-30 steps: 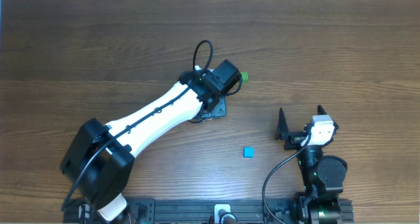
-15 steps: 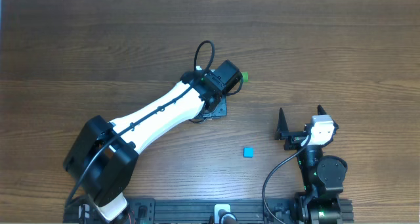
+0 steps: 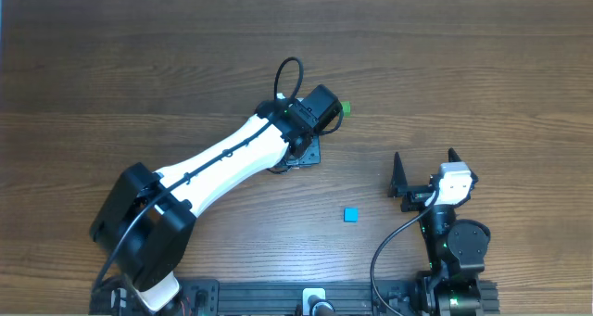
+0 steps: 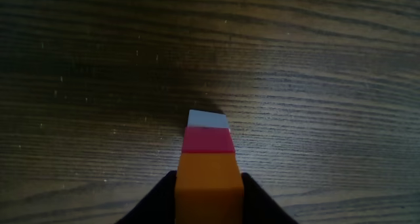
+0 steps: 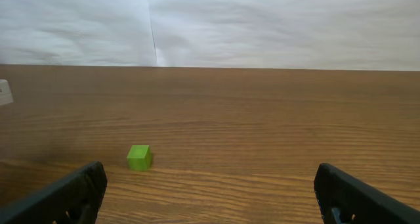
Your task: Stack Cubes
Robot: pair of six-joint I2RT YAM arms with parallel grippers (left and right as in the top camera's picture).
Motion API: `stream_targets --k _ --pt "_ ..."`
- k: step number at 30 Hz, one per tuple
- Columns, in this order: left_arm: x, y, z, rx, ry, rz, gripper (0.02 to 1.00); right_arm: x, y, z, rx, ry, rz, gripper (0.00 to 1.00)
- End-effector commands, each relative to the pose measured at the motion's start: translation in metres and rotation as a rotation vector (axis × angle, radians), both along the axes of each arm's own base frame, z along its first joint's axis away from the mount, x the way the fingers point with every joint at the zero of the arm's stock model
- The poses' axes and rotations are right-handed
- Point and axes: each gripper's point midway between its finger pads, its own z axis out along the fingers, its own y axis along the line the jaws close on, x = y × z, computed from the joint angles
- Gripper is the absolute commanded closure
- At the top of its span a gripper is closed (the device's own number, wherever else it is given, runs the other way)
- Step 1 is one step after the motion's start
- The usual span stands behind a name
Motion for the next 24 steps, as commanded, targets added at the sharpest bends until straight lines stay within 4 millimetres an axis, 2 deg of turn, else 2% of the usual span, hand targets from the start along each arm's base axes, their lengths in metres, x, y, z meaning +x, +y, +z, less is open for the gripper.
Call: stream_targets --k 1,6,8,10,11,12,13,15,19,20,24 --pt "0.003 -0.003 0.0 0.003 -0.005 -0.011 0.641 0.0 0.001 -0.002 -0.004 0.001 0.006 0.009" --pt "0.004 -0.002 0.0 0.008 -0.01 -0.009 0.606 0.0 0.001 -0.002 -0.004 0.001 0.006 0.007" --pt "0.004 -0.002 0.0 0.009 -0.011 -0.009 0.551 0.0 0.001 -0.002 -0.004 0.001 0.006 0.007" --pt "0.005 -0.002 0.0 0.014 -0.016 -0.008 0.386 0.0 0.001 -0.002 -0.004 0.001 0.006 0.009" --pt "0.006 -0.001 0.0 0.016 -0.019 -0.007 0.176 0.0 0.001 -0.002 -0.004 0.001 0.006 0.007" --pt "0.007 -0.001 0.001 0.018 -0.024 -0.006 0.053 0.0 0.001 -0.002 -0.004 0.001 0.006 0.007" --pt "0.008 -0.001 0.001 0.018 -0.03 -0.005 0.02 0.0 0.001 -0.002 -0.004 0.001 0.006 0.009" --pt "0.012 -0.001 0.006 0.016 -0.059 0.001 0.02 0.0 0.001 -0.002 -0.004 0.001 0.006 0.007" --pt "0.03 0.007 0.038 -0.007 -0.179 0.036 0.02 0.0 0.001 -0.002 -0.004 0.001 0.006 0.007" --pt "0.04 0.015 0.059 -0.037 -0.235 0.069 0.02 0.0 0.001 -0.002 -0.004 0.001 0.006 0.009" --pt "0.062 0.046 0.12 -0.122 -0.389 0.166 0.02 0.0 0.001 -0.002 -0.004 0.001 0.006 0.009"
